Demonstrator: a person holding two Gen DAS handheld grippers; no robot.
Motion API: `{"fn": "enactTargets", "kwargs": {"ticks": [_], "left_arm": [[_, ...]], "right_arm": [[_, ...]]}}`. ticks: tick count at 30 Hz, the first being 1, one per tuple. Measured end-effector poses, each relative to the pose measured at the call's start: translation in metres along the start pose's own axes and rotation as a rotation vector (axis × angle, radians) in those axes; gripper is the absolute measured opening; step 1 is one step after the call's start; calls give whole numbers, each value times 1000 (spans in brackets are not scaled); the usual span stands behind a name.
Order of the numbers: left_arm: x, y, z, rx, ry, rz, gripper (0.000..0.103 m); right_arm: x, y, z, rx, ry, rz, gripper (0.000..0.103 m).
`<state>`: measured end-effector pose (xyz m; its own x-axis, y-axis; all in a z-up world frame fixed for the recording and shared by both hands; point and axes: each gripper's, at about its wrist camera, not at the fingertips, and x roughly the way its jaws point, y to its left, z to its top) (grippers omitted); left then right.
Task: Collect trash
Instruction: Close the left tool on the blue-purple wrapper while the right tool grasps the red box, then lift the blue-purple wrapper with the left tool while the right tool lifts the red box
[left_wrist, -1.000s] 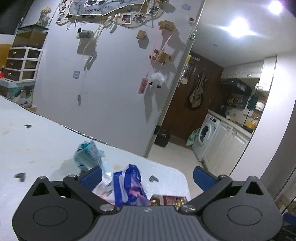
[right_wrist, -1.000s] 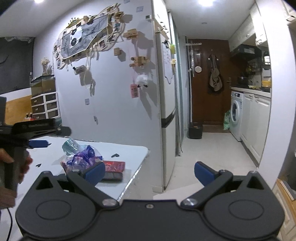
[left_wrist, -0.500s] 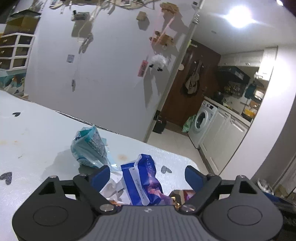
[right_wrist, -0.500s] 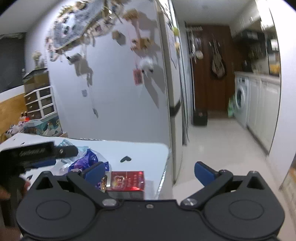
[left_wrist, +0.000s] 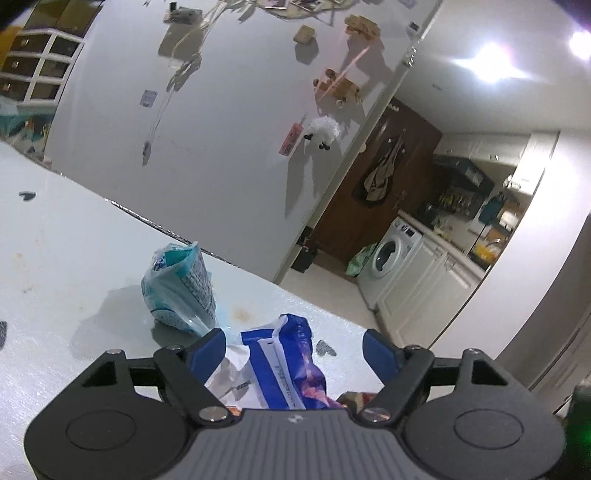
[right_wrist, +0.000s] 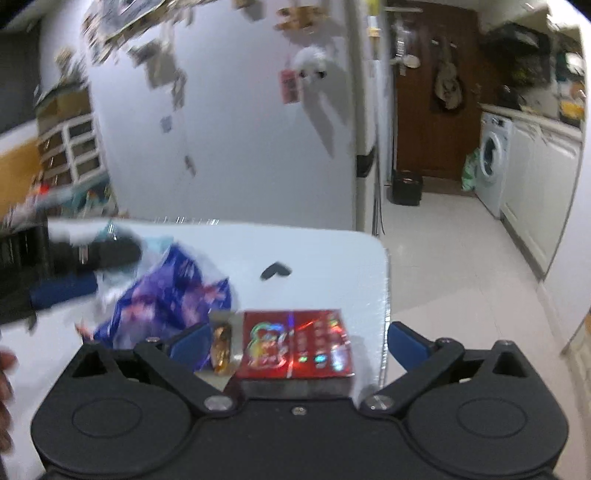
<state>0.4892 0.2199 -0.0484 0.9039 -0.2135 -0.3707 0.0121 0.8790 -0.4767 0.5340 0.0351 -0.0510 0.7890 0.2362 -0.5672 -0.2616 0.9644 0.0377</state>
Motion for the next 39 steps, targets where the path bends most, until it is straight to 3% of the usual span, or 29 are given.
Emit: {"fn": "enactTargets", "kwargs": {"ticks": [3, 9, 18, 27, 35, 39], "left_arm": [[4, 2, -2, -13, 13, -12, 78], [13, 4, -8, -11, 26, 6, 74], [18, -12, -15, 164, 74, 93, 63], [22, -30, -23, 337, 166, 55, 58], [24, -36, -30, 398, 166, 65, 40], [22, -38, -32, 390, 154, 75, 36]], "right_arm": [[4, 12, -6, -75, 21, -8, 88], [-6, 22, -14, -143, 11, 41, 84], [-20, 30, -27, -213, -30, 44, 83], [-25, 30, -36, -235, -58, 37, 83], [-25, 26, -37, -215, -62, 48, 82], [-26, 25, -38, -207, -70, 48, 80]]}}
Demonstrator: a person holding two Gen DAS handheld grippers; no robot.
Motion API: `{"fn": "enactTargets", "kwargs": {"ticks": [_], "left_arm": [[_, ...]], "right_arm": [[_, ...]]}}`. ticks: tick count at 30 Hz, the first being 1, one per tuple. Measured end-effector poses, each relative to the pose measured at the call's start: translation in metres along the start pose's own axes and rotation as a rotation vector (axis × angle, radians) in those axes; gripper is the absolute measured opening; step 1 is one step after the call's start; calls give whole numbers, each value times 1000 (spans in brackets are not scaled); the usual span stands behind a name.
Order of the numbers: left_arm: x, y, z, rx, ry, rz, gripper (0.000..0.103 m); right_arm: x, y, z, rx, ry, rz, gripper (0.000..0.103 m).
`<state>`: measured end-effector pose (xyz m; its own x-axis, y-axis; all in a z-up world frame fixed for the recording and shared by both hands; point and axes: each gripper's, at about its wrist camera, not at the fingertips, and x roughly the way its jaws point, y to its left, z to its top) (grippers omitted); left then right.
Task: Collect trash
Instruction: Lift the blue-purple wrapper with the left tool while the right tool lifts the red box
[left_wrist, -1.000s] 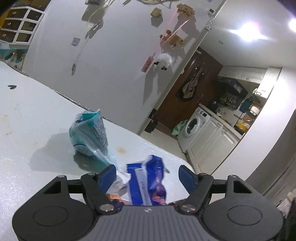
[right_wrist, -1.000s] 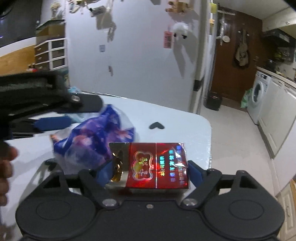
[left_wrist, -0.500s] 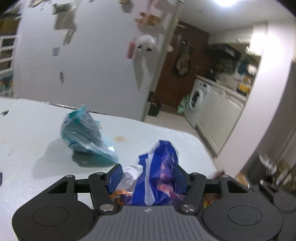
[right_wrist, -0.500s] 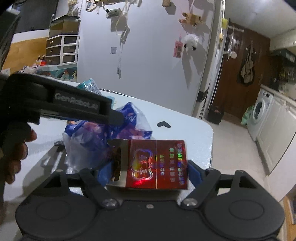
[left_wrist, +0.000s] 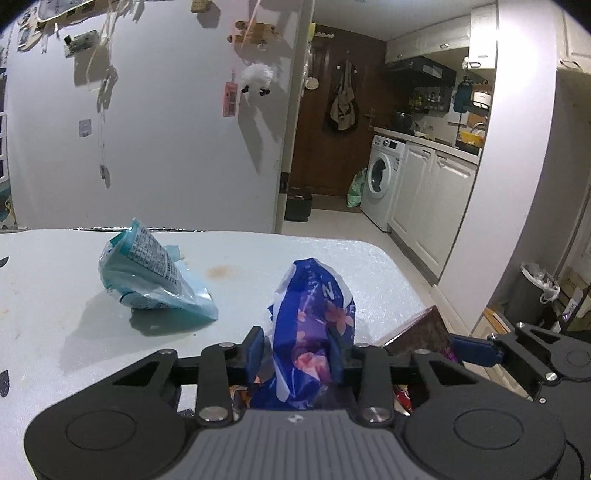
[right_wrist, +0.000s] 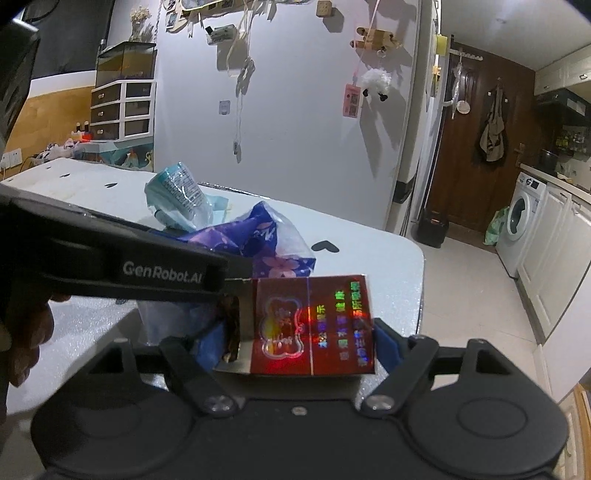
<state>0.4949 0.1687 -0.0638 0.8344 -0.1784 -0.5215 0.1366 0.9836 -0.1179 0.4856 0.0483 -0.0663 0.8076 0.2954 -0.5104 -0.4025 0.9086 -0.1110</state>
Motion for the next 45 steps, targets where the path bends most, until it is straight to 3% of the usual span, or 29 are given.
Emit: {"fn": "enactTargets", "kwargs": {"ticks": [3, 15, 20, 28, 41, 45], "left_arm": [[-3, 3, 0, -29, -15, 11, 29], [-28, 4, -6, -76, -73, 69, 27], [-39, 4, -11, -91, -94, 100, 27], [-62, -10, -25, -75, -90, 142, 27], [-135, -32, -64, -84, -99, 178, 27], [-164, -43, -71, -81, -137, 170, 27]], "right_arm": [[-1, -4, -1, 21, -9, 0, 76], [-11, -2, -10, 34, -45, -44, 72], [-22, -4, -17, 77, -42, -20, 72], [-52, 12, -32, 25, -31, 39, 72], [-111, 16, -58, 37, 9, 86, 72], [-130, 8, -66, 89, 8, 98, 72]]}}
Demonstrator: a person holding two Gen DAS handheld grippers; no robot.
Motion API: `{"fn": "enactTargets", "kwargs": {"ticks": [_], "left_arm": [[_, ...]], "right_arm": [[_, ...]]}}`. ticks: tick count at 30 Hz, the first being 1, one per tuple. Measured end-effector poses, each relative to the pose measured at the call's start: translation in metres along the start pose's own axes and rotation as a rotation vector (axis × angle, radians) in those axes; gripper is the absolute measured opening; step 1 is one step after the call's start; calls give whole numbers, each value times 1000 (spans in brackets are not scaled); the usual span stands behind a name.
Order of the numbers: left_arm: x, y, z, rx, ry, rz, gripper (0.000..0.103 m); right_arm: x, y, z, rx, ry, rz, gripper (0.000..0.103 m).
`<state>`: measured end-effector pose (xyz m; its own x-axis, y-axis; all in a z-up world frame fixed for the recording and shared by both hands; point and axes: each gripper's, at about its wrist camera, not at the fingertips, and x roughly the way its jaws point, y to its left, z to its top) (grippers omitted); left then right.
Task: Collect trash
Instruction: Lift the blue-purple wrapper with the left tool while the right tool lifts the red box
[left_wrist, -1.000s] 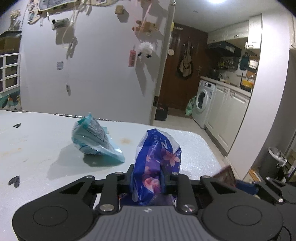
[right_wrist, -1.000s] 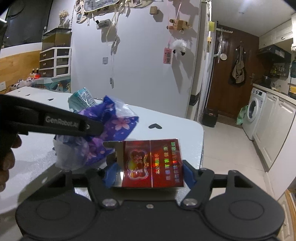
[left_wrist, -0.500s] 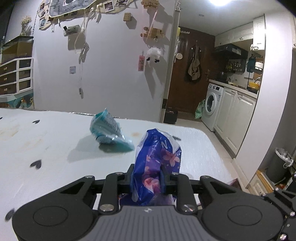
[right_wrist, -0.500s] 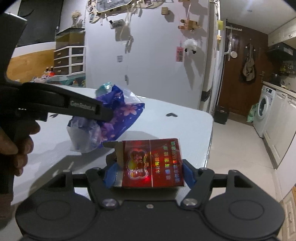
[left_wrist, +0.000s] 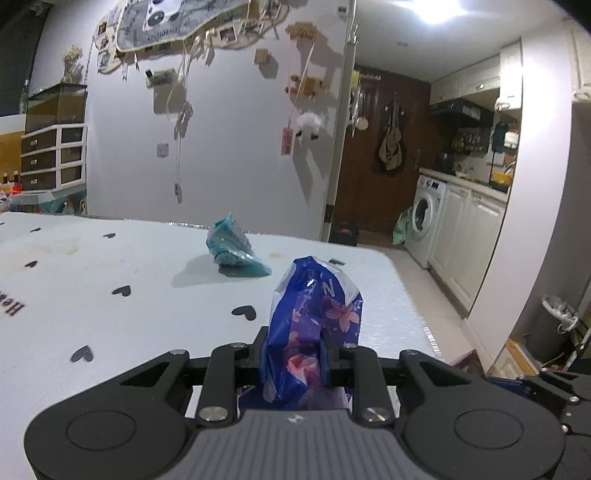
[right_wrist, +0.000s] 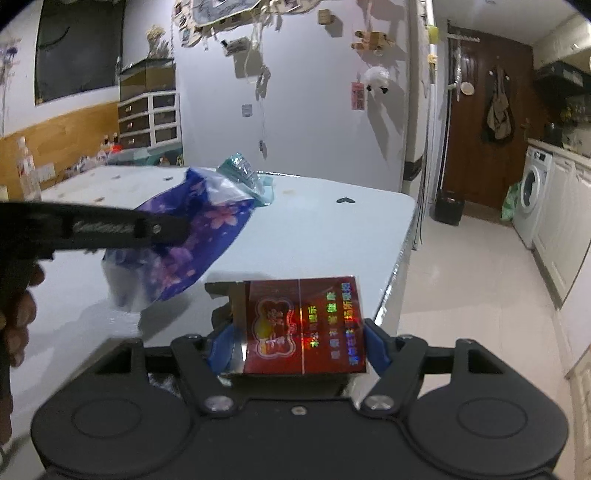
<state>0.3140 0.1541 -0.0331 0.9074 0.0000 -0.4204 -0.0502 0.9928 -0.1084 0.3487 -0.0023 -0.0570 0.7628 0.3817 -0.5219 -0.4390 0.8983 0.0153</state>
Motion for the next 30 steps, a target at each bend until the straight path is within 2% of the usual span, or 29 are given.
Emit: {"fn": "enactTargets", "kwargs": {"ticks": [6, 15, 17, 19, 27, 30], "left_arm": [[-51, -4, -1, -8, -62, -34, 27], [-94, 0, -28, 71, 44, -96, 31], [-99, 0, -34, 84, 59, -98, 53], [-105, 0, -40, 100, 65, -95, 60], [-118, -7, -57, 139, 96, -136, 60], [-112, -10, -60, 159, 107, -125, 60]], "right_arm": [[-36, -7, -5, 36, -40, 5, 72], [-84, -8, -18, 48, -78, 25, 72], [-91, -7, -23, 50, -78, 32, 72], [-95, -6, -26, 50, -76, 36, 72], [-107, -9, -32, 69, -78, 39, 72], [-109, -9, -34, 74, -78, 40, 72]]}}
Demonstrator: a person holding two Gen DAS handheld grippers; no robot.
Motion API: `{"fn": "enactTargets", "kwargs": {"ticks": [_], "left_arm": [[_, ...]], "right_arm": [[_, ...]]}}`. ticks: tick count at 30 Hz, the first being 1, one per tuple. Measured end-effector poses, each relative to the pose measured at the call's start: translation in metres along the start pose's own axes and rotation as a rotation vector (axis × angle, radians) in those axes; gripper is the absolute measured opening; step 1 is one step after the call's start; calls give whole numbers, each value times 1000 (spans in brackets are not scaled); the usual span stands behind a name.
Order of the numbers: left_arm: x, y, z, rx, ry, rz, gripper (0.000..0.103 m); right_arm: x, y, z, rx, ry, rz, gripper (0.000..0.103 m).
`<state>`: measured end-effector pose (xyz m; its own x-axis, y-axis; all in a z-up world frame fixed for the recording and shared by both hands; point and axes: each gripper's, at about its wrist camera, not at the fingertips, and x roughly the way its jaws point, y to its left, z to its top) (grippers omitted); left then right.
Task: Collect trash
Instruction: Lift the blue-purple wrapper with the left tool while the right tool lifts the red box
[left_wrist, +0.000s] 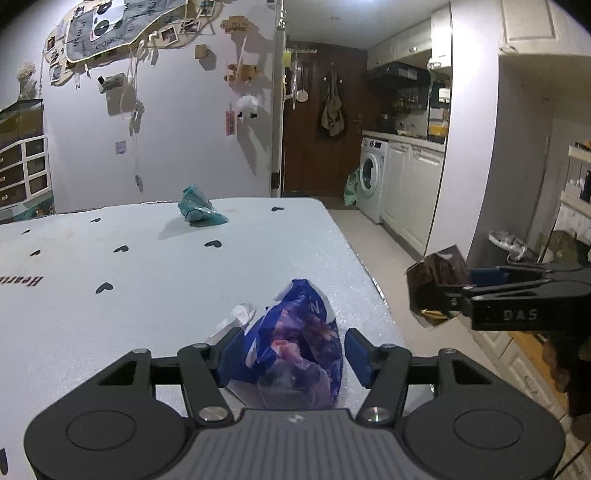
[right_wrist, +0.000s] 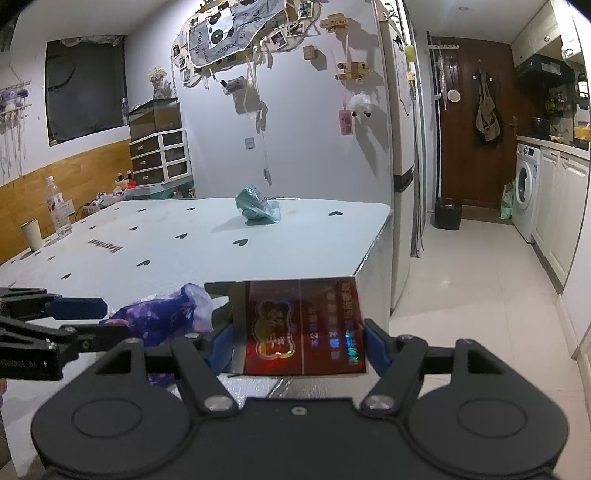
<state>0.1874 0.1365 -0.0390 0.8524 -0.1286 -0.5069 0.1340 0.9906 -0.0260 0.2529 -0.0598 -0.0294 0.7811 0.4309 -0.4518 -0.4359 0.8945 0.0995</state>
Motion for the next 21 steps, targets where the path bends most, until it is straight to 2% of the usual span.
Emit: {"fn": "enactTargets", "kwargs": {"ticks": [3, 11, 14, 18, 21], "left_arm": [[8, -2, -4, 6, 25, -6, 59], [15, -6, -12, 23, 39, 17, 40], [11, -9, -15, 34, 37, 17, 36], [5, -10, -19, 36, 35, -3, 37], [1, -10, -19, 25, 33, -40, 51]], "right_arm": [[-1, 1, -3, -1, 6, 2, 72], [-1, 1, -8, 5, 18, 6, 72], [-1, 2, -11, 4, 23, 8, 72], [-1, 0, -12, 7, 25, 15, 72], [-3, -2, -10, 8, 23, 19, 72]]}}
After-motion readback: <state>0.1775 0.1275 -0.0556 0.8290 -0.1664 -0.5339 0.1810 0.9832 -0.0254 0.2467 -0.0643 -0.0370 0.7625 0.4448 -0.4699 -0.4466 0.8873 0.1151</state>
